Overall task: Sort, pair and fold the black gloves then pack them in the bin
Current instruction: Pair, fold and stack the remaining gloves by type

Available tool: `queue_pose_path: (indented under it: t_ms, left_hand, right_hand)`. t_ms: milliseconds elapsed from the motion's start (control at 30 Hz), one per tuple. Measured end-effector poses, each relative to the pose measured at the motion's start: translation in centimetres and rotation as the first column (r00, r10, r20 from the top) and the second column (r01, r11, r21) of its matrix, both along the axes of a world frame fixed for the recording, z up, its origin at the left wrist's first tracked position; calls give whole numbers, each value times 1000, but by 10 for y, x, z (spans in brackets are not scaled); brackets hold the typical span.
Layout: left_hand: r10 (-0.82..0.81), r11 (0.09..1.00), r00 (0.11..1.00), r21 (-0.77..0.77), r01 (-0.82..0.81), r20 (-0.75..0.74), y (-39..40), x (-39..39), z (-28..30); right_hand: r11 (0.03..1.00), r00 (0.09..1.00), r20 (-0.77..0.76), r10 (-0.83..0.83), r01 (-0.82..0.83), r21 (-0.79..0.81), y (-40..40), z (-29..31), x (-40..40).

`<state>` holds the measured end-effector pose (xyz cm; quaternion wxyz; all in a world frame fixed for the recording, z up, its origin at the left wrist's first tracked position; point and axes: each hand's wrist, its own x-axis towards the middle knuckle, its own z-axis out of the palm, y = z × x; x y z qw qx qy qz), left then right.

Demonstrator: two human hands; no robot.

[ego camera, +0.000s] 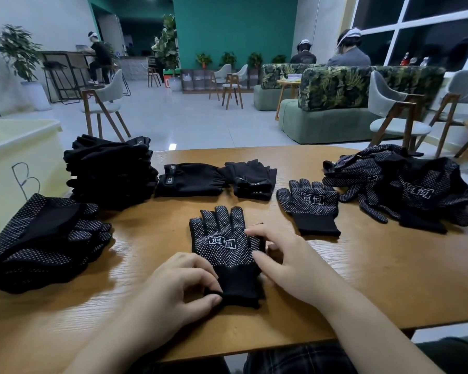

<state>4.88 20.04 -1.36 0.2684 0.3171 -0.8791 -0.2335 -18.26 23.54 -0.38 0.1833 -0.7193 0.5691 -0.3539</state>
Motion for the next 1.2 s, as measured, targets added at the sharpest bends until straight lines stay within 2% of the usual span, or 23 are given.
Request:
queue_pose_path:
  t_ms: [100, 233, 300, 400, 467, 567, 667, 800, 1000, 1133, 1200]
  left_hand:
    - [-19, 998, 1000, 63, 19, 1, 5, 2, 6]
    - [37, 983, 995, 185, -19, -94, -4, 1, 15]
    - [117, 979, 988, 180, -98, -96, -14, -3, 21]
    - [211, 964, 977, 164, -211, 17, -36, -13, 28]
    - [249, 954, 968, 159, -253, 43, -52, -21, 31]
    - [274, 953, 961, 130, -274, 16, -65, -32, 29]
    - [306, 951, 951, 64, -303, -41, -67, -36, 17]
    - [369, 928, 928, -33, -371, -55, -68, -31, 7]
    - [526, 850, 824, -91, -519, 211, -67, -33, 3]
    - [539, 842, 819, -93, -531, 198, -63, -35, 6]
    - [514, 857, 834, -78, -509, 203, -63, -35, 5]
  right_hand:
    - [995, 994, -55, -97, 97, -9, -4, -2, -2]
    - [980, 967, -166, -193, 182, -80, -13, -8, 0]
    - [978, 957, -210, -200, 183, -98, -18, -3, 4]
    - [987, 946, -283, -161, 147, -71, -29, 13, 14]
    - [991, 921, -367, -127, 130, -18, -42, 22, 23]
    - [987, 891, -447, -78, 133, 91, -65, 26, 36]
    - [979, 856, -512, -72, 157, 126, -79, 18, 44]
    - [967, 845, -524, -101, 208, 148, -79, 2, 46]
    - [966, 830, -544, -126, 228, 125, -73, 0, 47]
    - [987, 839, -535, -98, 152, 58, -69, 4, 46]
    - [989, 854, -521, 8, 70, 131, -68, 6, 46]
